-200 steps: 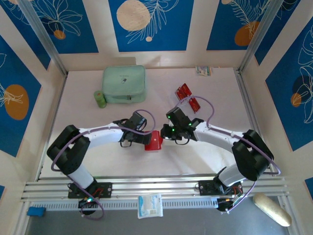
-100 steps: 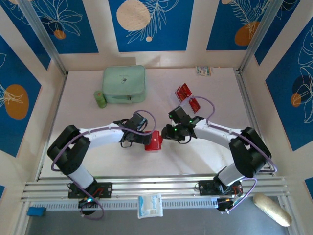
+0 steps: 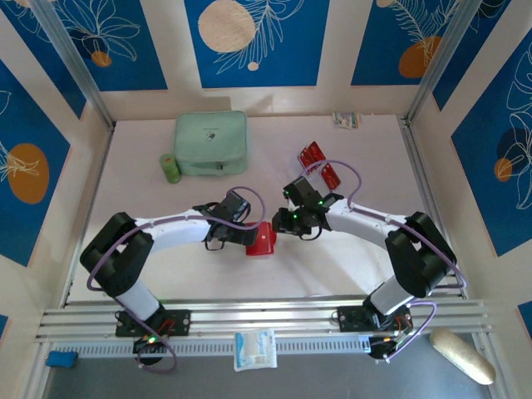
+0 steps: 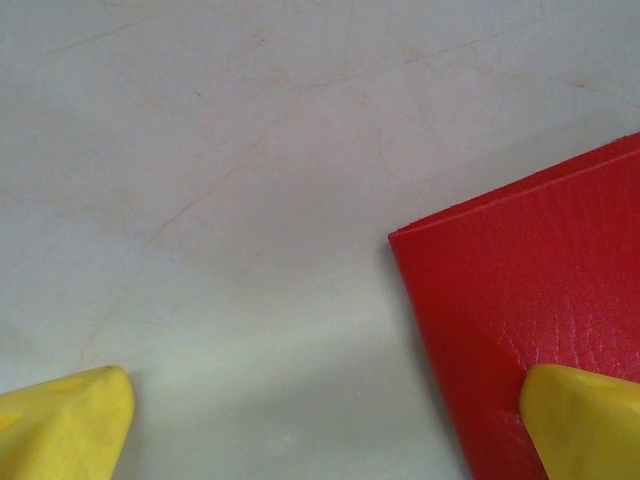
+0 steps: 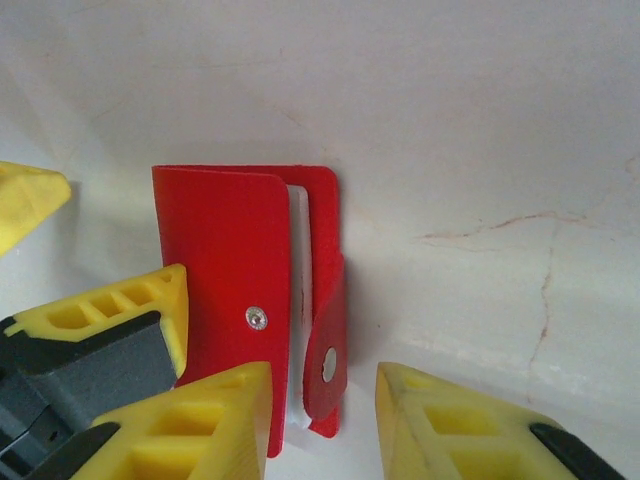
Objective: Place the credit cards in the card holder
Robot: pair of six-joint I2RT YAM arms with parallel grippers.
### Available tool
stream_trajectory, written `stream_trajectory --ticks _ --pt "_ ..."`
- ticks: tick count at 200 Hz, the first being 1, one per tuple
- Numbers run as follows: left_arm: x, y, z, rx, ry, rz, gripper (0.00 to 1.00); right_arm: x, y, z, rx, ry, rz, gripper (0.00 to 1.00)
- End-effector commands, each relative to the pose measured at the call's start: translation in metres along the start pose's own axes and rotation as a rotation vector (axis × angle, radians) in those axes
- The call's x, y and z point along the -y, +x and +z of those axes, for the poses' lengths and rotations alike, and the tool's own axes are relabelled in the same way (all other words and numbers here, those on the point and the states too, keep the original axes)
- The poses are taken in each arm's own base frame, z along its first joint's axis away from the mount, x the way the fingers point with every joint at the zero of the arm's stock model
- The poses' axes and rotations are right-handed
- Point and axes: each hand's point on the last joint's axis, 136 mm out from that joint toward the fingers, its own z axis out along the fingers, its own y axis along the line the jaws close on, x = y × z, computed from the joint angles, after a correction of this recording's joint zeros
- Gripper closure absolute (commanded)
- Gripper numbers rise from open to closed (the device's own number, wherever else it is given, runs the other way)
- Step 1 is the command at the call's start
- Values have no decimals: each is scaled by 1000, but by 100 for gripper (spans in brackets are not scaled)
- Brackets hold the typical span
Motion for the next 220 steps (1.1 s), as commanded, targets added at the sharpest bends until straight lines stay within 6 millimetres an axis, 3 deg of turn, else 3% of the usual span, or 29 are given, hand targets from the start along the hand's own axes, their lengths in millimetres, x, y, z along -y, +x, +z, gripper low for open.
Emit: stream_trajectory --ticks 1,71,122,175,220 --pt "-16 31 12 -99 -84 25 0 -7 1 2 -25 -16 -14 68" --pt "-16 30 11 -95 -84 24 0 -1 3 10 -46 0 -9 77" --pt "-17 31 11 -95 -86 24 0 -5 4 11 -55 -21 -8 100" --pt "-16 30 10 -90 -80 22 0 -27 2 5 -51 -121 3 100" --pt "-16 31 11 -92 -77 20 0 -43 4 16 -86 -191 25 100"
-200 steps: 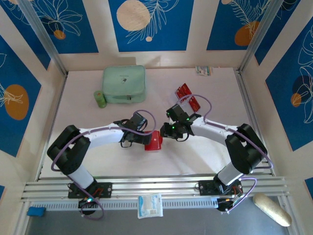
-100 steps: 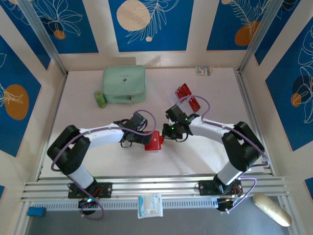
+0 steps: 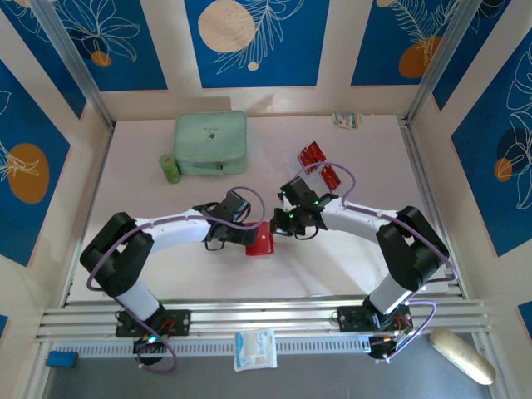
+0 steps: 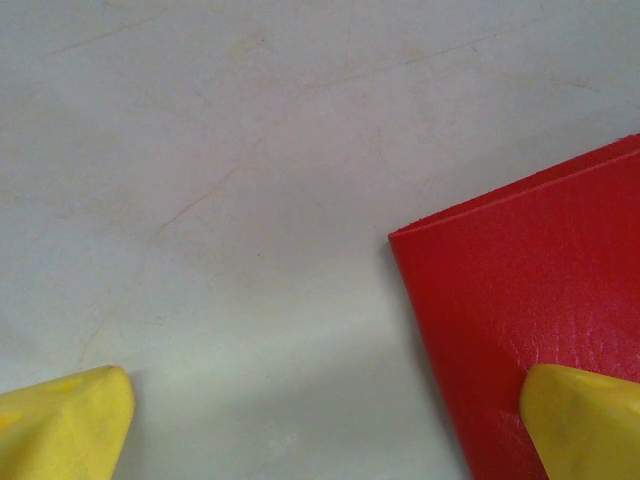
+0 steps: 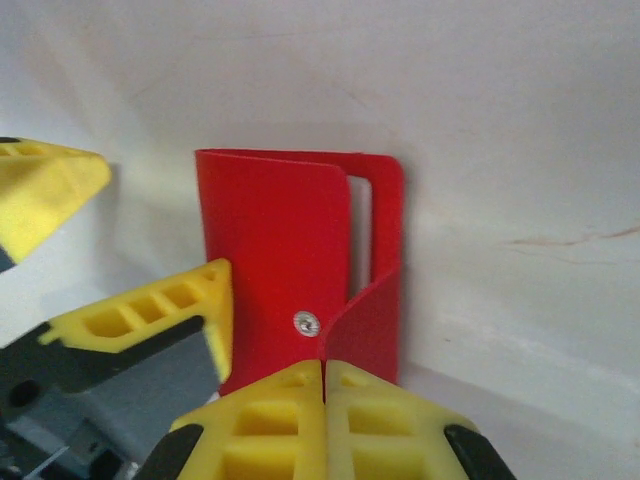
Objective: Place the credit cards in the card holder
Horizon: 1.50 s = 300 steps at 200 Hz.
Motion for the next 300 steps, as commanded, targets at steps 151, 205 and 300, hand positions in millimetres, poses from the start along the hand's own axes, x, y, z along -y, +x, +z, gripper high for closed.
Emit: stream_trajectory --ticks 151,205,300 --pt "-17 32 9 -84 -77 18 0 -14 12 39 -95 -54 44 100" --pt "-17 32 9 -86 -76 16 0 14 30 47 -115 3 88 100" --pt "-11 20 -2 -63 -59 12 0 27 34 45 -107 6 129 100"
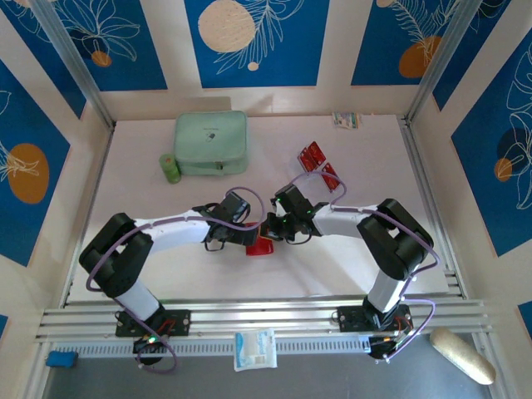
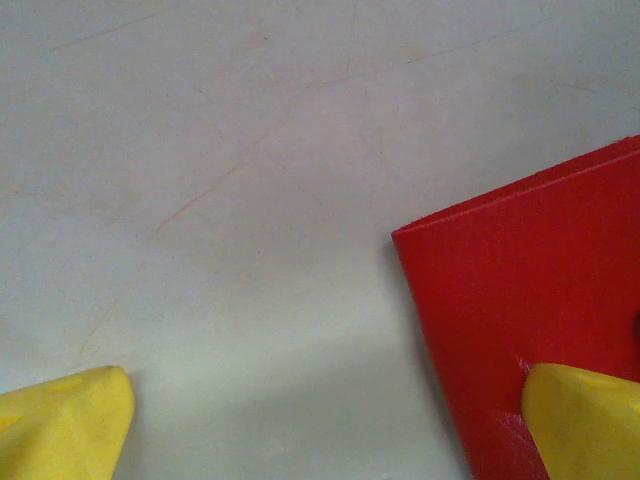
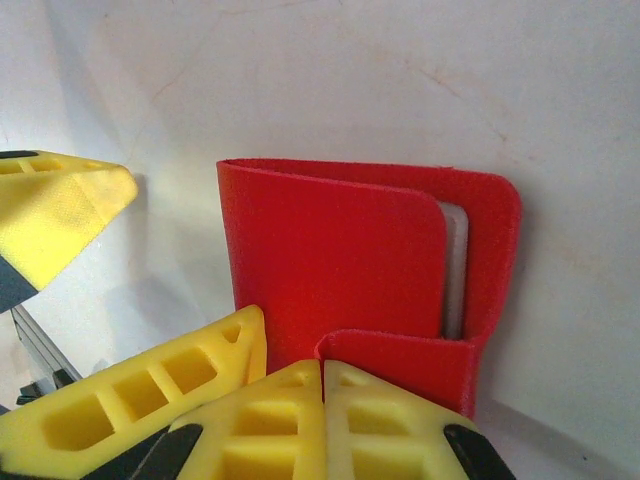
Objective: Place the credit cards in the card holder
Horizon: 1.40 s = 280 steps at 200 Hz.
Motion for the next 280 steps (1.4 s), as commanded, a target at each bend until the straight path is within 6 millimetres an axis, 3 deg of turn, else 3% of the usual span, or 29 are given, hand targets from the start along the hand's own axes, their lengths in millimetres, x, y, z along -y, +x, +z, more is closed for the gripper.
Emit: stream_trajectory --ticks 1,62,132,186,280 --pt "-12 19 -2 -70 -63 24 0 38 26 3 -79 122 74 100" --pt "-15 26 2 -83 -72 27 0 21 18 -1 -78 80 56 100" --pt "-20 36 10 -103 -87 28 0 -14 -6 -24 -26 22 2 100" --pt "-20 38 11 -106 -87 25 0 -14 -12 -30 -7 22 8 100" --pt "-20 38 12 -108 -86 25 0 -11 -2 -7 -60 34 9 100"
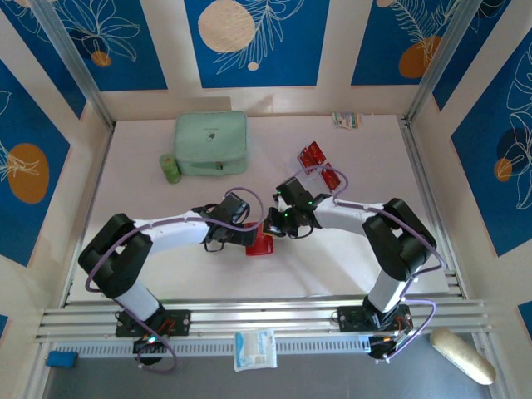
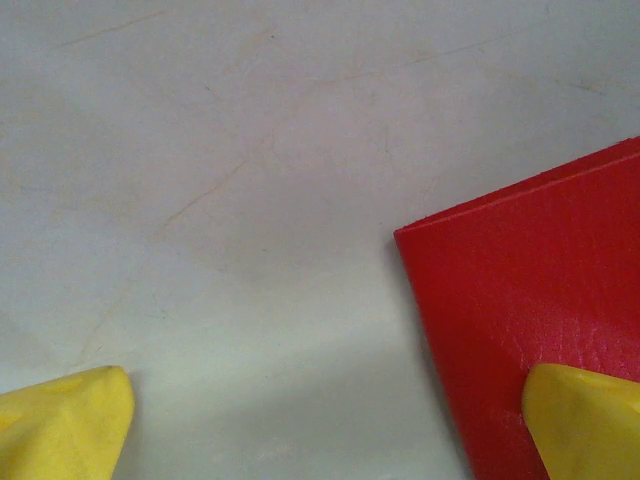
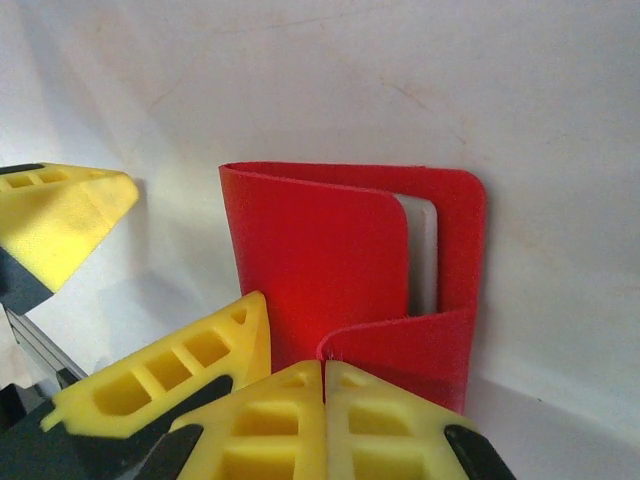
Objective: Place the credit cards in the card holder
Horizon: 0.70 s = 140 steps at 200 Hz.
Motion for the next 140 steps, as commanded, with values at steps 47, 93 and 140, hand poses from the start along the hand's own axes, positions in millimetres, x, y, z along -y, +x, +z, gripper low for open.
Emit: stream_trajectory --ticks 47,93,140 --pt "-18 36 10 -112 -80 30 0 7 16 17 -48 24 -1 100" --pt "-18 36 10 -111 -77 30 0 32 23 19 -44 66 45 100" --pt "-18 36 10 -112 -78 30 0 53 23 17 -34 68 117 100"
